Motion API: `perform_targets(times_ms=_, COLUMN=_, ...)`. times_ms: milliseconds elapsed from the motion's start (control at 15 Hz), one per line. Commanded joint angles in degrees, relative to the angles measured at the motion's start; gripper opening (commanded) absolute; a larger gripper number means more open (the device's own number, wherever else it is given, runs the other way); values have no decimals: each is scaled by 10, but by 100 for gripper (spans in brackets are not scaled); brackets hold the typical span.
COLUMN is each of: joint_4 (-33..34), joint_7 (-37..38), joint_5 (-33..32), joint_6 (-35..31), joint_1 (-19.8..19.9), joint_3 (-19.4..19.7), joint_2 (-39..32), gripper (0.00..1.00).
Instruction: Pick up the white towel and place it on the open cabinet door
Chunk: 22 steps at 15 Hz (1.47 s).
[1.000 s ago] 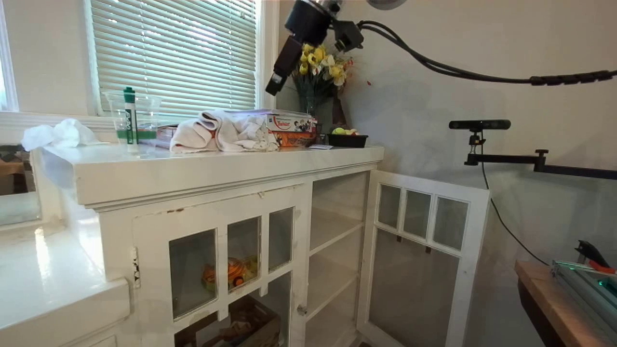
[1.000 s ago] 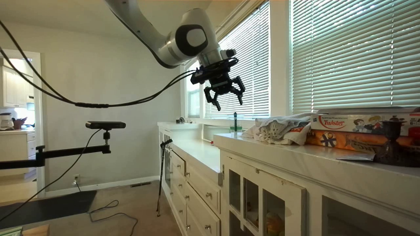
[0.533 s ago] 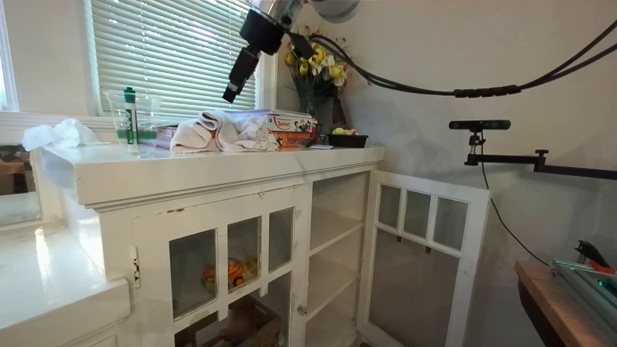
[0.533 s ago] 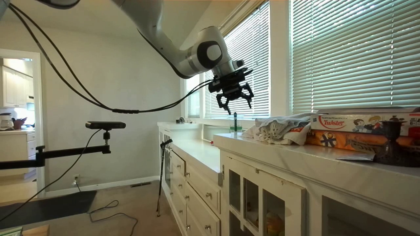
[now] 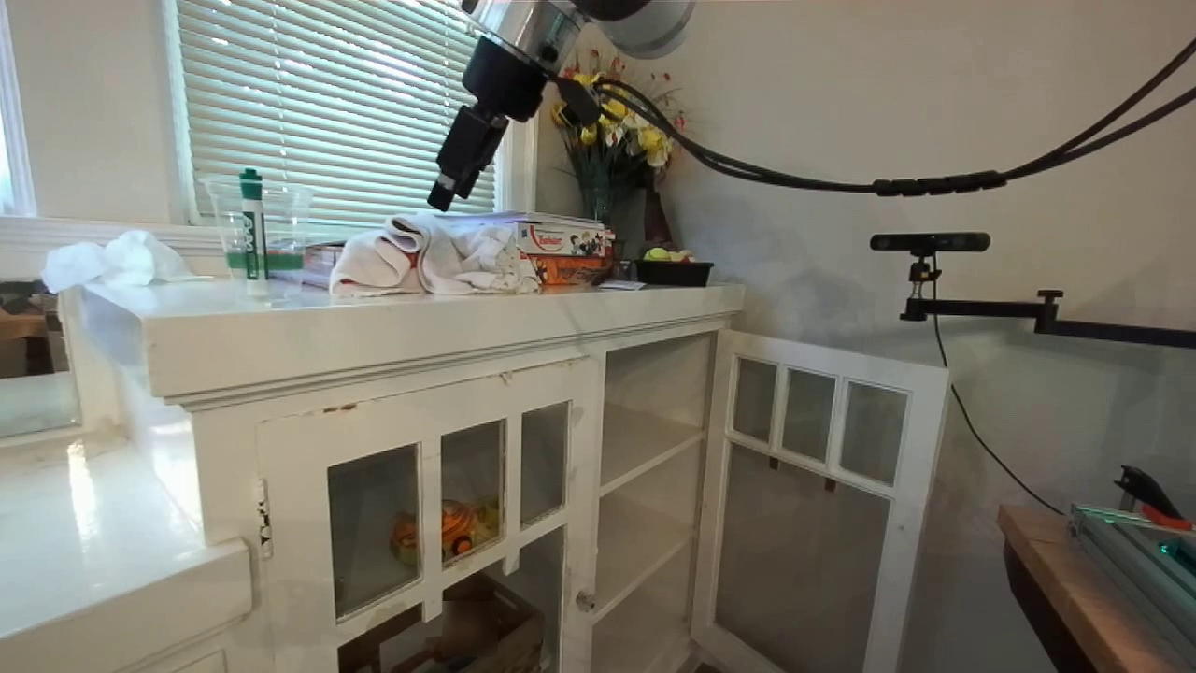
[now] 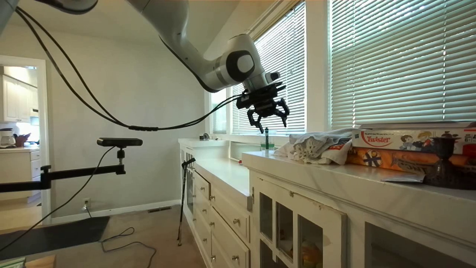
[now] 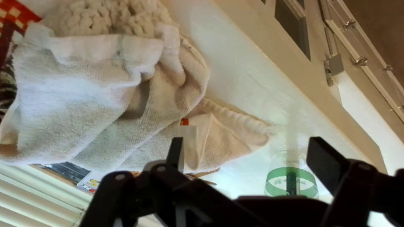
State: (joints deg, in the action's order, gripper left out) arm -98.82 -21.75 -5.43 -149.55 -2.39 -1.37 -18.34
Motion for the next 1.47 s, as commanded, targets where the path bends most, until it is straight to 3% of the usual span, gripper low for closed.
perform_targets(times_ms=0, joint_4=18, joint_7=17, joint_5=-1, joint_6=12, joint_1=2, joint_3=-16, joint_2=-22, gripper=100)
perform_targets(times_ms=533, joint_4=71, joint_7=21, joint_5=-2, joint_6=8, joint_1=5, joint_3=-23, joint_2=-81, gripper=100)
perform_targets(times_ms=1400, joint_4=225, joint_7=5, joint_5=-1, joint_6=20, joint_1=2, joint_3=-47, joint_2=-217, gripper=100)
